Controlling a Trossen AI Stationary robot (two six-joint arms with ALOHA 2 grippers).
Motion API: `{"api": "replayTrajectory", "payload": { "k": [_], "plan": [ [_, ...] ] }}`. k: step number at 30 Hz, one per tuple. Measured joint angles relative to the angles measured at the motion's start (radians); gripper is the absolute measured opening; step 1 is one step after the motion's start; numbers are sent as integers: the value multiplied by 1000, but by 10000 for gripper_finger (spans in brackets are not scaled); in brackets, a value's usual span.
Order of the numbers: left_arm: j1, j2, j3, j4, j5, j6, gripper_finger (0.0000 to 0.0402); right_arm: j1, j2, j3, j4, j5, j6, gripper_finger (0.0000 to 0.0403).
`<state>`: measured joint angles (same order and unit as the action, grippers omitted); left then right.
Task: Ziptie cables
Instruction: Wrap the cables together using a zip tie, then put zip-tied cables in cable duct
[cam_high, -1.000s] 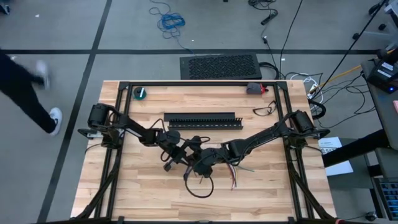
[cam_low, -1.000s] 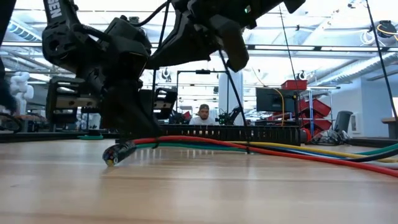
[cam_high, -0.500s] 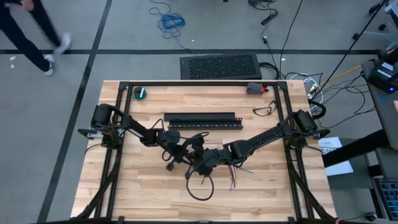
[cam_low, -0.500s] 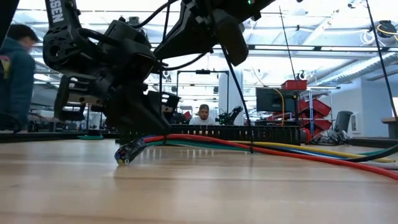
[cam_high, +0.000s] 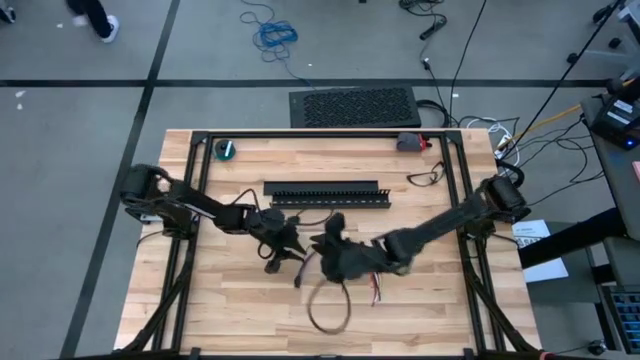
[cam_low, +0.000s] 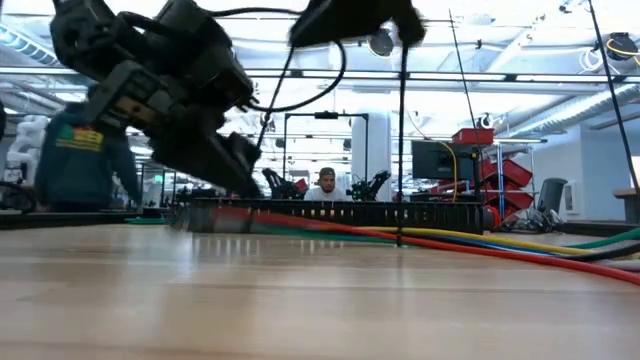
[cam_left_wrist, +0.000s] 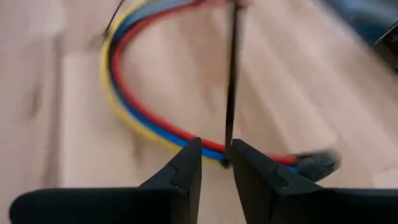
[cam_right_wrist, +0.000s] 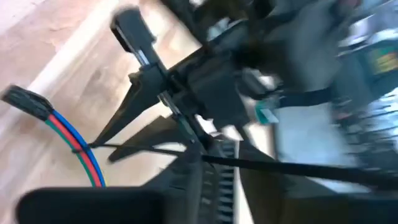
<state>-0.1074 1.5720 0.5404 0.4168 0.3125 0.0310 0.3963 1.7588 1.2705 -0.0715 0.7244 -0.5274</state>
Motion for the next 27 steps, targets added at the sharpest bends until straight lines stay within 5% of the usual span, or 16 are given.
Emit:
{"api": "replayTrajectory", "payload": {
  "k": [5,9,12,15,19,27],
  "plan": [
    [-31,-145,0,-198,-139,-53,86,62,-122,0,-62,260,25,190],
    [-110,-204,1,-228,-225,-177,87,97,-219,0,-268,326,291,228],
    [-194,-218,1,-240,-311,-321,87,93,-268,-5,-560,223,690,236],
    [-276,-189,2,-254,-460,-460,87,73,-268,-85,-668,68,964,235],
    [-333,-112,2,-173,-587,-576,87,73,-244,-254,-504,-41,1042,235],
    [-310,39,9,-69,-566,-730,112,43,-240,-523,-86,-164,1122,237]
  ]
}}
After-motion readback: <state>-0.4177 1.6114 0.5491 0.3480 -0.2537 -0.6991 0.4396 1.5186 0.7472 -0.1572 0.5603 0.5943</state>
